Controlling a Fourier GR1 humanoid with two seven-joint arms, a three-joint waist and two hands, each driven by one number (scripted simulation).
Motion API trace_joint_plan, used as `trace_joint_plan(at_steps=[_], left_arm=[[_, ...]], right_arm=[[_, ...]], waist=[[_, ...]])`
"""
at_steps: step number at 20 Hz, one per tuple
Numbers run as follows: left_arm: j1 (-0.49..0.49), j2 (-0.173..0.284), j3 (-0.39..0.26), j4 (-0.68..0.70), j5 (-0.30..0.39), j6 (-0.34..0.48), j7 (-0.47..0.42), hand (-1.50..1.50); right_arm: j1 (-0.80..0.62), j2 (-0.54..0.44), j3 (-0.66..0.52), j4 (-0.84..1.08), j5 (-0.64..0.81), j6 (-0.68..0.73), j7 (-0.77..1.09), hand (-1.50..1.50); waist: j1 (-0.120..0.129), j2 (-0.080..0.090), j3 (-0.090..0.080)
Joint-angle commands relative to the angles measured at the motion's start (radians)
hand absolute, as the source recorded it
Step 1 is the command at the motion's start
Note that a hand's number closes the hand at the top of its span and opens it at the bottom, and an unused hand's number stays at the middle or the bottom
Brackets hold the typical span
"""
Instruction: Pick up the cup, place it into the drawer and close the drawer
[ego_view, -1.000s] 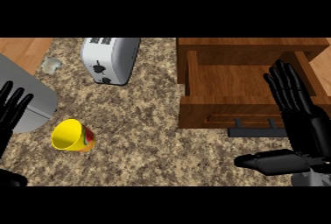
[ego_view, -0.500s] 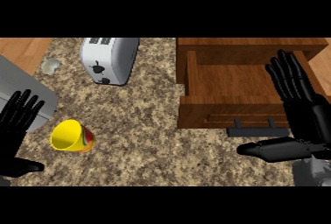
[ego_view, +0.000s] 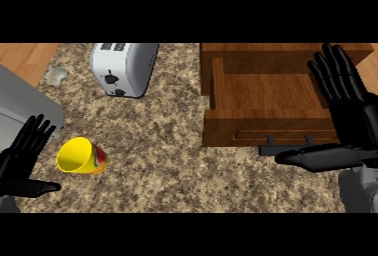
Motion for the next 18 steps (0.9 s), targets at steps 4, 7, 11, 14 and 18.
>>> trace_joint_plan(at_steps=[4, 7, 11, 14, 18], left_arm=[[-0.107, -0.001, -0.035, 0.330, -0.154, 0.049, -0.241, -1.50], [-0.145, 0.022, -0.037, 0.491, -0.196, 0.054, -0.374, -1.50], [-0.194, 0.049, -0.048, 0.607, -0.225, 0.046, -0.456, -1.50], [-0.187, 0.046, -0.033, 0.640, -0.211, 0.040, -0.507, -1.50], [-0.217, 0.002, -0.048, 0.661, -0.231, 0.089, -0.552, -1.50]], right_arm=[[0.000, 0.047, 0.054, -0.096, 0.043, -0.059, 0.082, -1.50], [-0.006, -0.009, -0.037, 0.028, -0.023, 0.023, -0.025, -1.50], [-0.021, 0.000, -0.018, 0.018, -0.010, 0.012, 0.001, -1.50], [-0.066, -0.029, -0.048, -0.011, -0.059, 0.024, 0.064, -1.50], [0.002, 0.004, -0.023, 0.010, -0.018, 0.021, -0.020, -1.50]], waist=[[-0.006, 0.000, -0.001], [-0.005, 0.002, -0.001], [-0.007, 0.004, -0.001], [-0.011, 0.006, -0.003], [-0.016, 0.008, -0.004]])
